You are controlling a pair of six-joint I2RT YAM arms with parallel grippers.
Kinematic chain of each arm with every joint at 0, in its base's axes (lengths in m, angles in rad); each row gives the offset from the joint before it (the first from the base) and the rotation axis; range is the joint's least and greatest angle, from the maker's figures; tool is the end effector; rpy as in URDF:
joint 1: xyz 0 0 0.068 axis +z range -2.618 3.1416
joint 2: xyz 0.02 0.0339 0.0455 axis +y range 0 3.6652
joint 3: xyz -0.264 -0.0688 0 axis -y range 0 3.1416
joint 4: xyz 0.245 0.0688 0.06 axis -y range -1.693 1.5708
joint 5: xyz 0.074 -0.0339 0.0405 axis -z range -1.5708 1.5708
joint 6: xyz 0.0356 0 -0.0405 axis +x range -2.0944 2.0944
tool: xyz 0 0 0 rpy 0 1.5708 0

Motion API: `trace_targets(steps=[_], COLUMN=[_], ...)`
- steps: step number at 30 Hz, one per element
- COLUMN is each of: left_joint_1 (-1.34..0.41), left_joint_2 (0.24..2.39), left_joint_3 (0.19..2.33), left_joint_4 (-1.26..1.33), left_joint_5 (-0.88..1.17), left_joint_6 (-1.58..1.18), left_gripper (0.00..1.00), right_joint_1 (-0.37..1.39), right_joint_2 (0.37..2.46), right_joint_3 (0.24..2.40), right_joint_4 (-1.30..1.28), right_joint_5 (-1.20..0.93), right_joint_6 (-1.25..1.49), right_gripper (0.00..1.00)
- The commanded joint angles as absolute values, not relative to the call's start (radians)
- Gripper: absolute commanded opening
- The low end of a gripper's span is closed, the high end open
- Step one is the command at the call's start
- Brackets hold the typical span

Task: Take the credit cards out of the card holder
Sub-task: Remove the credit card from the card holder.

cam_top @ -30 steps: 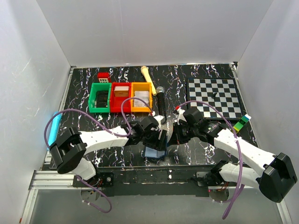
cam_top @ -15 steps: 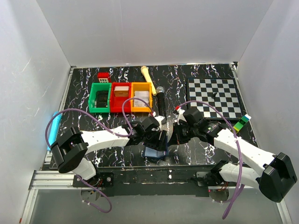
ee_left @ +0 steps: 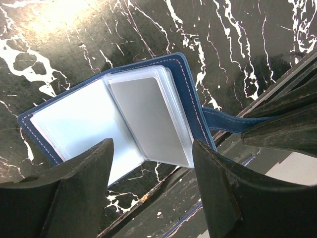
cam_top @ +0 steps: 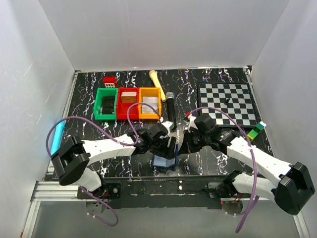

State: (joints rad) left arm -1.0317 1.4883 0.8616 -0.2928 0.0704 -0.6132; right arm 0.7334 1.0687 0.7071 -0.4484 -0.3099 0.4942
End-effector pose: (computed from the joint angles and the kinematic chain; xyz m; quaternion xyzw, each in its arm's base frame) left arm 0.1510 -0.2572 0.1944 0.2077 0.9239 -0.2570 0.1931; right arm 0.1545 0.1538 0.2362 -0.1664 0.9040 0.3284 0.2173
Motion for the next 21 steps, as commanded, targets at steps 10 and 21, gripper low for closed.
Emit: trace_targets(steps=[10,21], left_joint_1=[-1.035,-1.035], left_joint_2=[1.439,1.482], left_joint_3=[0.876,0.902], left_joint_4=[-0.337,-0.322], left_joint_5=[-0.015,0.054], left_joint_6=[-0.627,-0.621], left_gripper=[0.63,0.63], right_joint_1=[0.738,0.738], right_joint_2=[1.051,1.048], right_joint_3=[0.744,0.741], right_joint_4=[-0.44,-0.439], right_joint_5=[-0.313,-0.316], right_joint_6=[0.488,0.491], right_gripper=[0.01,0.01])
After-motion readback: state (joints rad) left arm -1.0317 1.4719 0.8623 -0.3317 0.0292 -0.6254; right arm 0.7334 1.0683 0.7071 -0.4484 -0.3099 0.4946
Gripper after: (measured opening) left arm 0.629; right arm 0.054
